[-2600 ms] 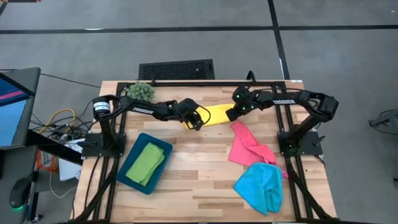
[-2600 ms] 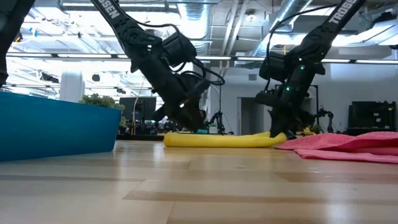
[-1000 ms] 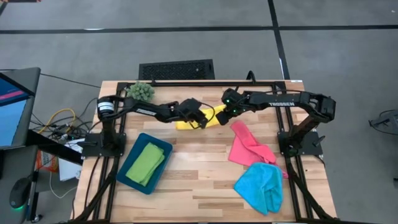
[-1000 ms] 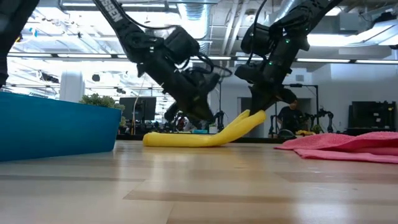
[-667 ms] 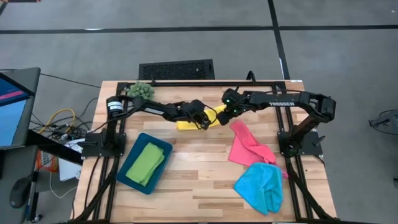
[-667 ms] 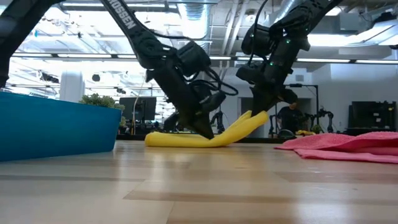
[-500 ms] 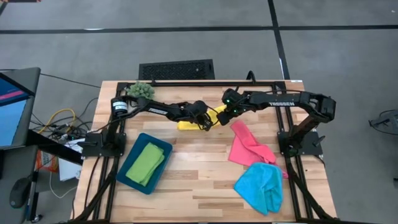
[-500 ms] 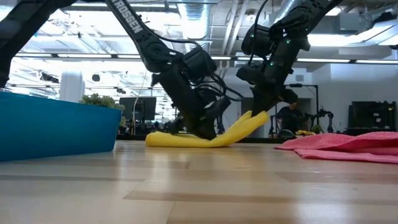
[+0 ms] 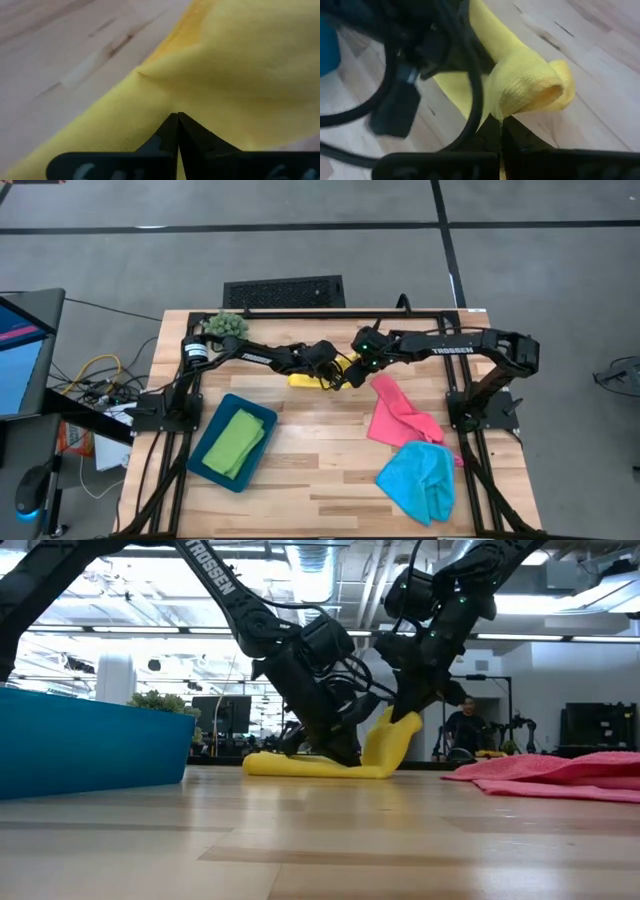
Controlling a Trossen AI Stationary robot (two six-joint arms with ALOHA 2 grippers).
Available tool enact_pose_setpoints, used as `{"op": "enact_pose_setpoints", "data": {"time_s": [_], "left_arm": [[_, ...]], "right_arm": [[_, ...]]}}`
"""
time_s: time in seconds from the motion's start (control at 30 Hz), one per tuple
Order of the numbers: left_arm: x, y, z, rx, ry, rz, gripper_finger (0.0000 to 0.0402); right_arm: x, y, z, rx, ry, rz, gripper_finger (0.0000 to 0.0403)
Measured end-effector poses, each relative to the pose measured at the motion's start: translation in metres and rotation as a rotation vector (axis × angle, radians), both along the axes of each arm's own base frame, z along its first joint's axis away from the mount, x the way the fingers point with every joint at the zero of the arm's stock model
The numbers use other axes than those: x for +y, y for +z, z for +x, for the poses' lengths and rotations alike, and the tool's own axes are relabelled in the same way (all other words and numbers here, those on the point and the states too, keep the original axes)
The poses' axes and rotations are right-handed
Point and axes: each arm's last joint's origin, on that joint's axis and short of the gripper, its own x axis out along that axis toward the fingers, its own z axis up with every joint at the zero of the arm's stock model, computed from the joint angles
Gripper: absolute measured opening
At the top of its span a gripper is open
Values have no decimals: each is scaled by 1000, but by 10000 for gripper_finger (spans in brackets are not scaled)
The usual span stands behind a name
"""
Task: Fold microfiber towels
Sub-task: Fold the yellow microfiber towel
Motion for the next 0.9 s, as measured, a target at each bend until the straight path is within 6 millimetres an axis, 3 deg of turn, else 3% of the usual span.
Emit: {"op": "enact_pose_setpoints", "data": {"time_s": [0.23,0.37,0.43,0.63,0.9], "left_arm": [[-3,41,-14,6,-7,-22,0],[-5,72,-35,73,-5,-28,0],[-8,78,-45,136,-3,-1,0],[-26,64,-33,21,-19,-56,0],[-56,33,-14,74,-33,-52,0]], "right_arm": [[-2,-1,-2,16,-15,8,16],[-2,-1,-2,17,-15,9,17],[-2,-1,-2,15,-17,9,20],[-2,-1,-3,22,-19,9,16],[-2,-1,-3,26,-22,12,21]]}}
